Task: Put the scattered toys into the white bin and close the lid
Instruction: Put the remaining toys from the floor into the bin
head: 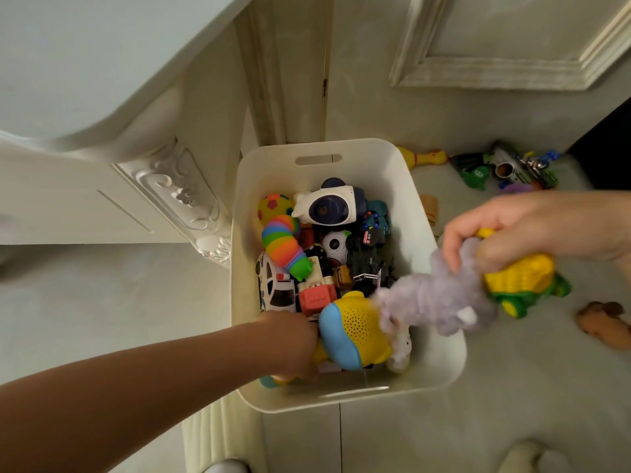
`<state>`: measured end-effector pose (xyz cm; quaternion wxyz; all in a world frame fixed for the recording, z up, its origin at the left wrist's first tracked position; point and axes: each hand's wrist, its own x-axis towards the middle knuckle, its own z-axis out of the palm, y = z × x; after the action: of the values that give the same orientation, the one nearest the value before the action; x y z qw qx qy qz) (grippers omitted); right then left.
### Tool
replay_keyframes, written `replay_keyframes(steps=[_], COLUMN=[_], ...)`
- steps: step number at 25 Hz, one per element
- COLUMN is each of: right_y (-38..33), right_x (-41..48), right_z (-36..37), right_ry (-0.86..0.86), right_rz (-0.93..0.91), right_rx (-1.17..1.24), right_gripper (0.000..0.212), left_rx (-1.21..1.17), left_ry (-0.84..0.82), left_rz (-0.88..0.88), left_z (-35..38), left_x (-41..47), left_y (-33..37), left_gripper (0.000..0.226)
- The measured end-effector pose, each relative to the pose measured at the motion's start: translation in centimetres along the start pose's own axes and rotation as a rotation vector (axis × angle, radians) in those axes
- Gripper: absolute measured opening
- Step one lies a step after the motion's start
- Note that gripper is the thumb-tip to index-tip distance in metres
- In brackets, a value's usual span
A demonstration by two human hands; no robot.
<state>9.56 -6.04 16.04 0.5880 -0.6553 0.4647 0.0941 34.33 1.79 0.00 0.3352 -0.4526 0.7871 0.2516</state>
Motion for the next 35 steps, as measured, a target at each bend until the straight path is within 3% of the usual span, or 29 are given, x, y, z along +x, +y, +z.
replay_keyframes(steps=[2,4,6,9,14,16,19,23,26,28,31,35], right_y=[-0.9,-1.6,-1.9,-2.2,-3.0,-3.8,-4.2,-2.8,-0.9,0.2,0.8,0.4], right_x=[-0.3,1.6,5.3,11.0,14.9,15.3,15.1,12.2,10.5,10.3,10.5,9.0], right_z=[-0.7,0.4,3.3,8.5,10.8,11.3,12.0,8.3,4.6,3.7,4.4,5.4], right_ry=[0.115,0.196,0.169,0.104,-0.044,-0.162,-0.228,-0.053,0.313,0.428,0.383,0.297], right_rz=[-0.049,-0.120,-0.162,-0.127,-0.091,-0.057,0.053,0.077,0.153,0.211,0.216,0.167], right_rx=[0.199,0.154,0.092,-0.070,-0.341,-0.419,-0.297,-0.030,-0.108,-0.297,-0.453,-0.503], right_gripper=[0.024,0.020,0.027,0.037,0.027,0.017,0.026,0.026,0.045,0.054,0.058,0.070], left_rx=[-0.005,-0.107,-0.120,-0.104,-0.023,0.019,-0.020,-0.138,0.008,0.187,0.255,0.232], left_ry=[0.031,0.007,-0.020,-0.037,-0.170,-0.104,0.128,0.392,0.242,0.185,0.153,0.101], left_rz=[0.012,0.025,0.044,0.163,0.208,0.161,0.086,0.092,0.111,0.063,-0.034,-0.039], left_z=[0.2,0.5,0.7,0.2,-4.5,-6.3,-6.3,-4.8,-4.0,-3.5,-3.5,-4.1], left_x=[-0.2,-0.8,-1.7,-3.1,-5.7,-6.3,-6.1,-4.6,-3.9,-3.5,-2.4,-1.2], left_y=[0.0,0.0,0.1,-0.5,-3.8,-5.2,-5.7,-5.3,-4.5,-3.4,-2.4,-2.6], left_gripper=[0.060,0.075,0.081,0.067,0.042,0.040,0.039,0.061,0.048,0.033,0.032,0.049])
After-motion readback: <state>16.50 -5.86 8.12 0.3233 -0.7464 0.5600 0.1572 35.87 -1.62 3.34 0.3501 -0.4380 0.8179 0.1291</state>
